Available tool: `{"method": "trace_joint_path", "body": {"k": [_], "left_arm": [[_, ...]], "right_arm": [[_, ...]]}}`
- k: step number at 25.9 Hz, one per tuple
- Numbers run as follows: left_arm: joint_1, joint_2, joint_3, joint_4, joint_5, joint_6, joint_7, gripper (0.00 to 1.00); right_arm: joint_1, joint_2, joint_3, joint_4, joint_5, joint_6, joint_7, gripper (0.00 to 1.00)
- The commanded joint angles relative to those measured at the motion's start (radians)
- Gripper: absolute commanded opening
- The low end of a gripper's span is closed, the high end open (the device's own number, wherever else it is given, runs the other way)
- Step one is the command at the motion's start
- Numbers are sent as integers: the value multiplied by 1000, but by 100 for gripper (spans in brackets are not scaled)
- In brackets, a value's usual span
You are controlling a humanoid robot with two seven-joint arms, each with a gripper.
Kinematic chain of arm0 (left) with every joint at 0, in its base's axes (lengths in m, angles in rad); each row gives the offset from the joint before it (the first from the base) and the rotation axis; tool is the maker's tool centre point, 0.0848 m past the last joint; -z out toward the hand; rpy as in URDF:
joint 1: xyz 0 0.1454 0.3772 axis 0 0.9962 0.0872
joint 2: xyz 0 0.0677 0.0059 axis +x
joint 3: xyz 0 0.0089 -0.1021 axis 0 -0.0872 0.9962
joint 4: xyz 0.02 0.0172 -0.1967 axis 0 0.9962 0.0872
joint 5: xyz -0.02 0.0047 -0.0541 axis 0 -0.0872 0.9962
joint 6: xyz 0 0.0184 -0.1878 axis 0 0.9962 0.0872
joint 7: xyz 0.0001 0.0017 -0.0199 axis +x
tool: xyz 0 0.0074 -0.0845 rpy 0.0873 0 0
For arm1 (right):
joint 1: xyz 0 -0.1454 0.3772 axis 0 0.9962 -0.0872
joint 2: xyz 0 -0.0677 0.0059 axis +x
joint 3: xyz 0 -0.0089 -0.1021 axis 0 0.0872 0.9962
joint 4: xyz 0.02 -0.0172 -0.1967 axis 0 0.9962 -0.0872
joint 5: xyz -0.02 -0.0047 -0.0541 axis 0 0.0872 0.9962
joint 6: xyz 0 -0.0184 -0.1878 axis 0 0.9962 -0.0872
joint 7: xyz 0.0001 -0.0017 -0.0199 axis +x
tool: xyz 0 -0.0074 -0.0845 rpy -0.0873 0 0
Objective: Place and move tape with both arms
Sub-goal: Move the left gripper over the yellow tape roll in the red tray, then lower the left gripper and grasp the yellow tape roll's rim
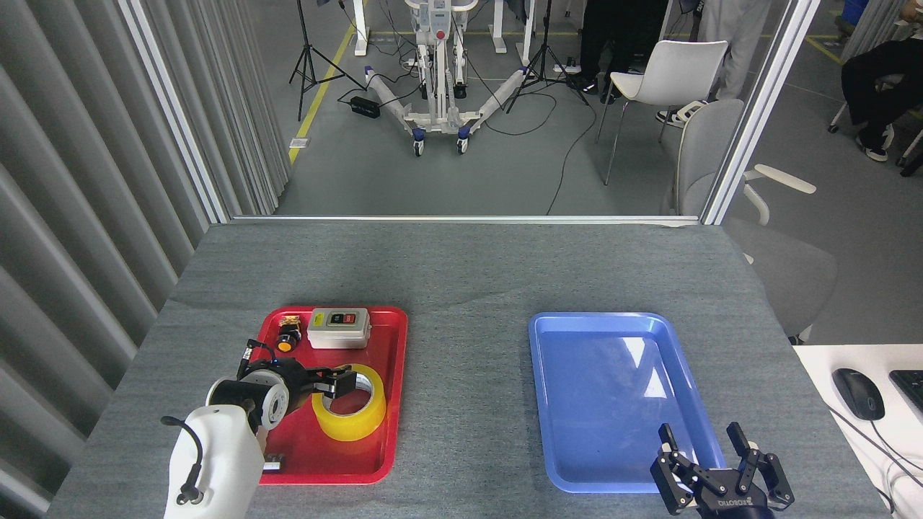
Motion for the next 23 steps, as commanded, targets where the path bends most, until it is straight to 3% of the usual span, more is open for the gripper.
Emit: {"method": "trace_joint_path", "body": {"k": [1, 7, 23], "left_arm": [[-50, 7, 1, 51, 2, 6, -120, 100], [-102, 10, 1, 127, 26, 12, -199, 100], [-199, 22, -59, 313, 51, 12, -202, 100]], "right_arm": [[-2, 0, -2, -3, 1, 2, 7, 100], [0, 0, -1, -3, 2, 2, 5, 100], [2, 2, -1, -2, 22, 8, 5, 100]]}}
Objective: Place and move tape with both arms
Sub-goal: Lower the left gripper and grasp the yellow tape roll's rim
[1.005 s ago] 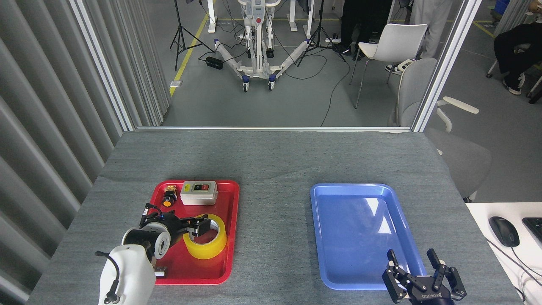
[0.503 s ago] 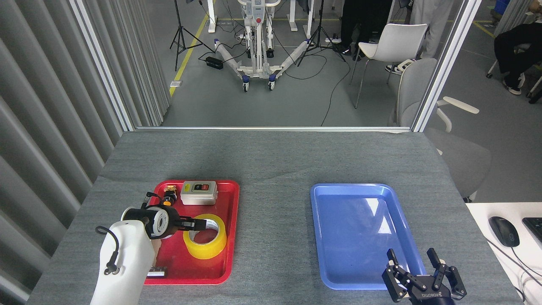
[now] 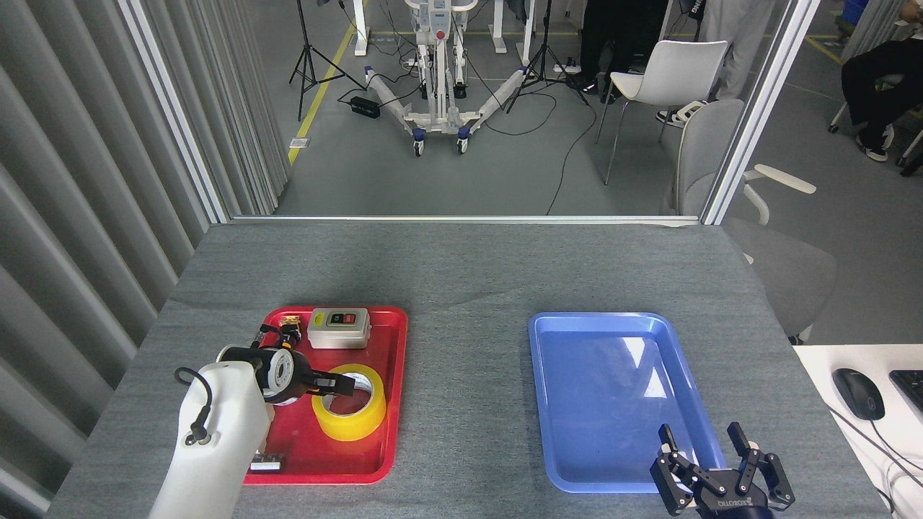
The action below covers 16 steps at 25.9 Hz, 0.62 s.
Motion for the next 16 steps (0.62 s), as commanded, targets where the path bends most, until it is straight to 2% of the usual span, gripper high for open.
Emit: {"method": "trace_joint_path", "body": {"k": [1, 5, 15, 16], "left_arm": [[-25, 2, -7, 41, 2, -1, 1, 100], [-60, 14, -7, 130, 31, -10, 2, 100], [-68, 14, -32, 140, 33, -2, 14, 100], [-68, 14, -35, 143, 31, -1, 19, 96]], "right_arm": [[0, 0, 0, 0, 0, 6, -3, 100], [0, 0, 1, 0, 0, 8, -3, 100], [0, 0, 0, 0, 0, 9, -3, 100], [0, 0, 0, 0, 0, 9, -3, 100]]}}
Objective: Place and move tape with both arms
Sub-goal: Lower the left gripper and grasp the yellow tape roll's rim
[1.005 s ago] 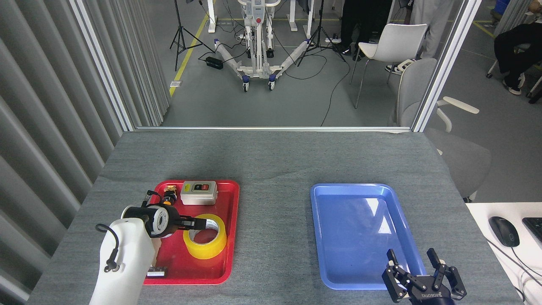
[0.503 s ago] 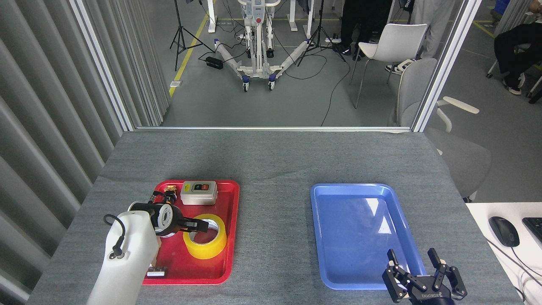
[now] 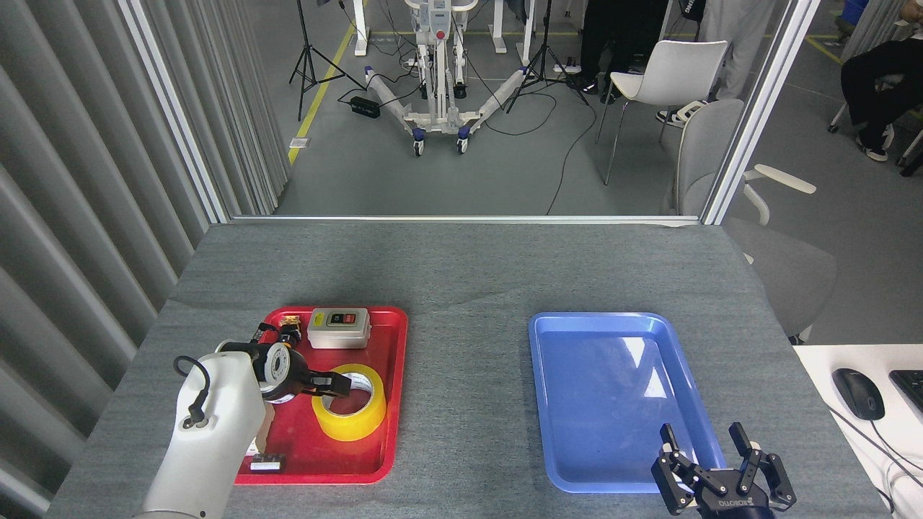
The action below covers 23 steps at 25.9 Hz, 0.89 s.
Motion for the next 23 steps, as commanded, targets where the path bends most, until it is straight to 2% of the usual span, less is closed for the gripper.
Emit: {"method": "trace_joint_path", "body": {"k": [1, 7, 15, 23], "left_arm": [[-1, -3, -16, 7, -2, 9, 17, 92], [-1, -3, -20, 5, -2, 8, 20, 88], [0, -3, -20, 4, -2, 5, 23, 69], [3, -1, -22, 5, -2, -3, 46, 57]], "right_arm": [[0, 0, -1, 1, 0, 0, 1, 100], [0, 0, -1, -1, 0, 0, -1, 100], [-2, -3, -1, -1, 0, 6, -3, 100], [0, 0, -1, 1, -2, 12, -4, 100]]}}
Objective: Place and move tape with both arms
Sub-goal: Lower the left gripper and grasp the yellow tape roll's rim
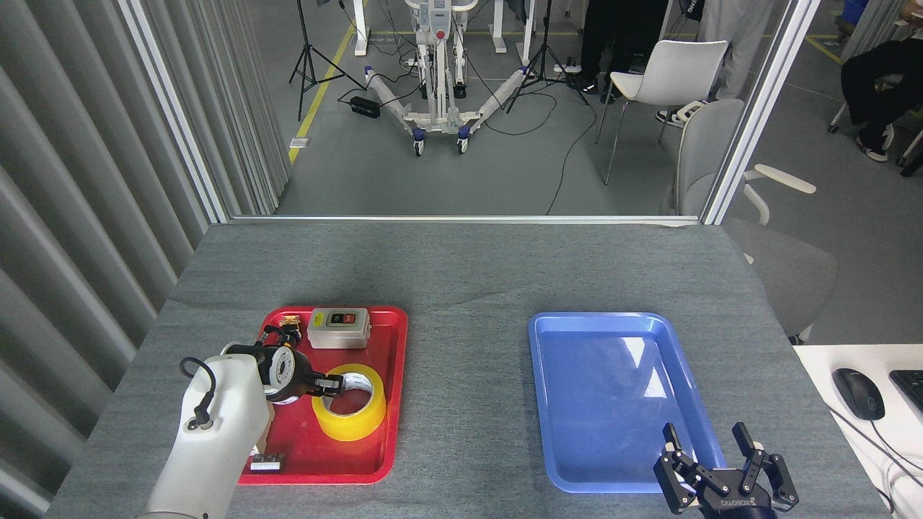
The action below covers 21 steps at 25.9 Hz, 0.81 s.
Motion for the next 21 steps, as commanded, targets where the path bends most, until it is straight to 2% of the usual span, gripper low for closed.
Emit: {"method": "trace_joint_path", "body": {"k": [1, 11, 17, 21], "left_arm": [[0, 2, 1, 0, 2, -2, 8, 54], [2, 13, 1, -1, 2, -33, 16, 39], [4, 22, 1, -3, 0, -65, 16, 36], [7, 25, 7, -10, 2, -87, 25, 24]], "right_arm": [[0, 2, 0, 0, -1, 0, 0, 100], [-9, -1, 0, 11, -1, 0, 0, 100], [-23, -4, 0, 9, -1, -1, -1, 100], [-52, -3, -2, 14, -5, 2, 0, 100]]}}
